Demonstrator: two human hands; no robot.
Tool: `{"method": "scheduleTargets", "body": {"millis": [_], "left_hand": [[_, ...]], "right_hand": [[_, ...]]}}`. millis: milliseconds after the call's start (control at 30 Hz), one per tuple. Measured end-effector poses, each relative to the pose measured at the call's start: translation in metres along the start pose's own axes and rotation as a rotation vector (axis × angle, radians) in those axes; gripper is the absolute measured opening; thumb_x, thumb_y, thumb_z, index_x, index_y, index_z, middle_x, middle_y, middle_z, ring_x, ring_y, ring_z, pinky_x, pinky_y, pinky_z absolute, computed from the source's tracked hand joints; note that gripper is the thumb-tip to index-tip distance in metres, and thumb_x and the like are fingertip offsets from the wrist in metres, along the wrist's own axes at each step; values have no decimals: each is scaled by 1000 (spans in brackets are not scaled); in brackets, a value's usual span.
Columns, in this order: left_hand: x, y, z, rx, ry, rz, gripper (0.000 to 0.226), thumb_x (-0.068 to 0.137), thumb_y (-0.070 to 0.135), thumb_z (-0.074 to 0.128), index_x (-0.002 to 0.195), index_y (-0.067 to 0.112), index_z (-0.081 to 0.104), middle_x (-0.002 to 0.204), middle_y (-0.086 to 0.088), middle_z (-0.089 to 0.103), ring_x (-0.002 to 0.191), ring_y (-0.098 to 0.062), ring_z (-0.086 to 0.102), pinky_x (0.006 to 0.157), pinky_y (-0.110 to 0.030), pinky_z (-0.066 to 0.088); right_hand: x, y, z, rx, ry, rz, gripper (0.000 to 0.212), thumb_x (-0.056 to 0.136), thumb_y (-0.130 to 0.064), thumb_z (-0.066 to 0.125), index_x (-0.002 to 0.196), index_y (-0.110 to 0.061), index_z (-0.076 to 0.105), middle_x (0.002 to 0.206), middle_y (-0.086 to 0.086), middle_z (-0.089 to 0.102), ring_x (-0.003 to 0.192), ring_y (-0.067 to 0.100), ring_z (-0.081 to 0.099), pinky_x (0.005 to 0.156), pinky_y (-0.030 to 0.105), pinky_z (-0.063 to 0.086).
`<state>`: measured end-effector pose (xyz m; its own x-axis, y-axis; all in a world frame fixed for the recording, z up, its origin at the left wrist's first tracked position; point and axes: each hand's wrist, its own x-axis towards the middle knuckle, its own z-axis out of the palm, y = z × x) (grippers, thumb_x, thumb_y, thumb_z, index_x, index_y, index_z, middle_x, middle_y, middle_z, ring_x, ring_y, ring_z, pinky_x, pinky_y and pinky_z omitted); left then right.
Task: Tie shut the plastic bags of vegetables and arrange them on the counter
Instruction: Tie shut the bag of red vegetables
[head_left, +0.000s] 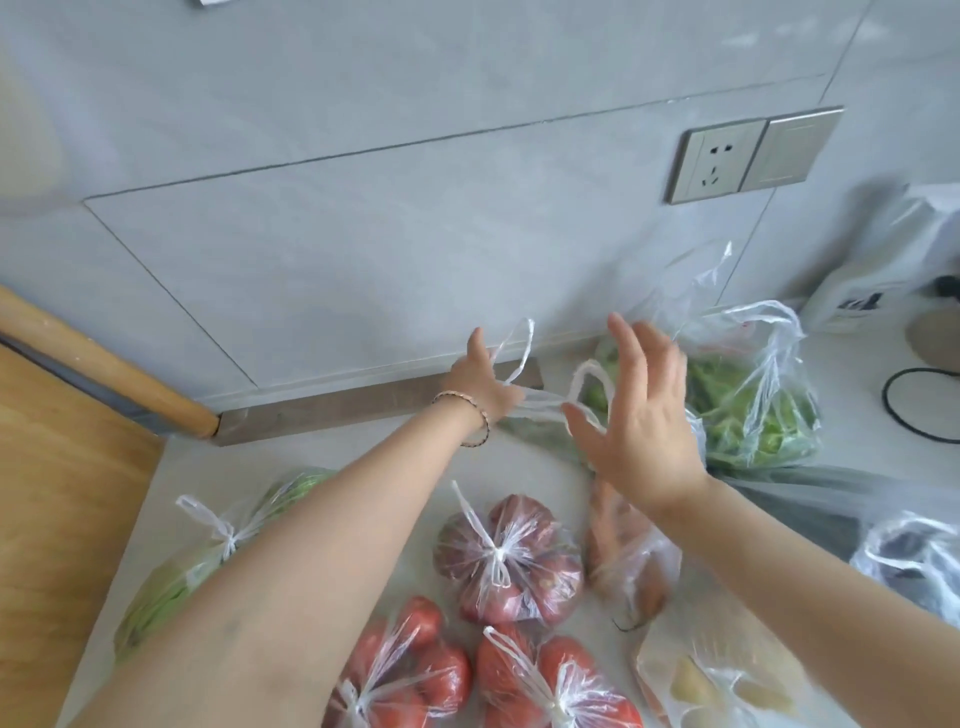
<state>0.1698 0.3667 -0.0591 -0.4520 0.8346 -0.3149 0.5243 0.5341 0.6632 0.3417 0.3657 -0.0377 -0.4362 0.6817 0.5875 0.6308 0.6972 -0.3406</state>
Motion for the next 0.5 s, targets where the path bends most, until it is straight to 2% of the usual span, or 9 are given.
{"method": "scheduleTargets", "body": {"millis": [33, 100, 167, 233, 300, 367, 400, 467, 500], "left_hand": [[2, 1, 0, -6, -62, -34, 63, 79, 15, 55, 137, 13, 29, 119, -8, 57, 110, -25, 54, 93, -29, 43], [-2, 3, -4, -47, -45, -12, 17, 81, 10, 48, 85, 16, 63, 89, -4, 63, 79, -25, 63, 70, -23, 45], [-10, 3, -11, -181, 57, 0, 31, 83, 9, 44, 54, 17, 54, 80, 1, 59, 52, -21, 57, 52, -20, 39], [-18, 2, -27, -268, 164, -57, 29, 82, 14, 47, 54, 10, 50, 63, -5, 55, 46, -21, 47, 49, -23, 34], [-25, -1, -48, -370, 252, -128, 27, 74, 15, 54, 49, 7, 47, 37, -2, 49, 46, -23, 43, 49, -22, 36], [-32, -6, -75, -611, 346, -189, 13, 58, 12, 55, 49, 8, 47, 29, 3, 46, 42, -19, 46, 54, -21, 42], [-34, -9, -87, -724, 391, -190, 9, 56, 11, 55, 51, 9, 48, 36, 2, 50, 43, -17, 49, 58, -25, 44], [-40, -15, -110, -891, 440, -119, 11, 66, 10, 56, 58, 11, 50, 60, -4, 57, 56, -13, 56, 64, -26, 45], [-44, -16, -119, -968, 428, -67, 14, 74, 9, 54, 61, 13, 49, 68, -4, 59, 61, -11, 60, 67, -24, 45]], "right_hand": [[0, 3, 0, -18, -138, 97, 68, 75, -27, 64, 130, 0, 36, 124, 20, 38, 111, 32, 34, 101, 39, 26], [0, 7, -1, 35, -463, 251, 45, 82, -29, 63, 117, -4, 54, 122, 16, 46, 116, 32, 35, 106, 38, 27], [2, 9, -6, 199, -646, 284, 21, 88, -23, 52, 84, -5, 63, 97, 9, 55, 102, 27, 43, 97, 30, 33], [4, 6, -12, 356, -650, 322, 29, 87, -16, 42, 72, 1, 60, 70, 1, 48, 75, 17, 47, 66, 19, 34], [10, 1, -19, 570, -586, 493, 25, 87, -7, 41, 85, 8, 61, 62, -4, 44, 56, 3, 41, 49, 12, 33], [21, -4, -22, 811, -500, 650, 31, 89, -3, 36, 96, 4, 65, 75, -4, 58, 66, 3, 48, 55, 2, 36], [28, -6, -23, 930, -456, 712, 34, 90, -3, 32, 95, 9, 64, 79, -3, 64, 73, 7, 53, 67, 3, 40], [43, -10, -22, 1163, -360, 805, 38, 89, -2, 26, 75, 15, 57, 63, -1, 67, 70, 14, 62, 84, 26, 45], [51, -13, -19, 1277, -303, 850, 36, 87, 1, 25, 61, 6, 50, 50, 0, 60, 58, 16, 62, 82, 35, 46]]}}
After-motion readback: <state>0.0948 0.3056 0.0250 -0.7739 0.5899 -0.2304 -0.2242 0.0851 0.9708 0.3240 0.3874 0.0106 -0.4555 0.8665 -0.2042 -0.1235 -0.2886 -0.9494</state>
